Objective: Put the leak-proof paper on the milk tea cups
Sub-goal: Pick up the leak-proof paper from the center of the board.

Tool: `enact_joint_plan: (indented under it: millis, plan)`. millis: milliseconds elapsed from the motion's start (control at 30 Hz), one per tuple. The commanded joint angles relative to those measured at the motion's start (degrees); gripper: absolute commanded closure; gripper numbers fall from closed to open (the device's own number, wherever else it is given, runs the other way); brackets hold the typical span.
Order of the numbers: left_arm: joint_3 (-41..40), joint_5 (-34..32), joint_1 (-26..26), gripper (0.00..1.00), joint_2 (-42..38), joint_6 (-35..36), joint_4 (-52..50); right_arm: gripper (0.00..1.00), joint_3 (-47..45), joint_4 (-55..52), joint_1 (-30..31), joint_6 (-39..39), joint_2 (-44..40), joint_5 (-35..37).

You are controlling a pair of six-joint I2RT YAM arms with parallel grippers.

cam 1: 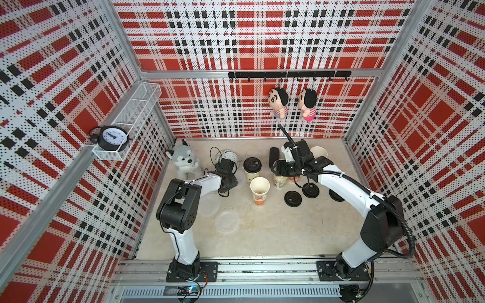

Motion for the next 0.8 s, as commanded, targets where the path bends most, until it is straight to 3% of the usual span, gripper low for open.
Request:
enact_joint_plan:
  millis: [0,500,767]
  plan:
    - [-0.3,-2.0,0.2,0.65,3.1,-0.6,-1.6,0.42,-0.8,0.8,-0.9,-1.0,-1.9,-0.4]
    - [0.6,-3.7,1.0,0.8,5.4,0.0,-2.1,0.42,-3.0,2.2,-2.3,-1.0,-1.9,-1.7]
    - [0.5,-4.5,1.3,0.96,4.9,0.3,-2.4,0.41,-2.9,2.6,-2.5,-1.0,-1.9,-2.1]
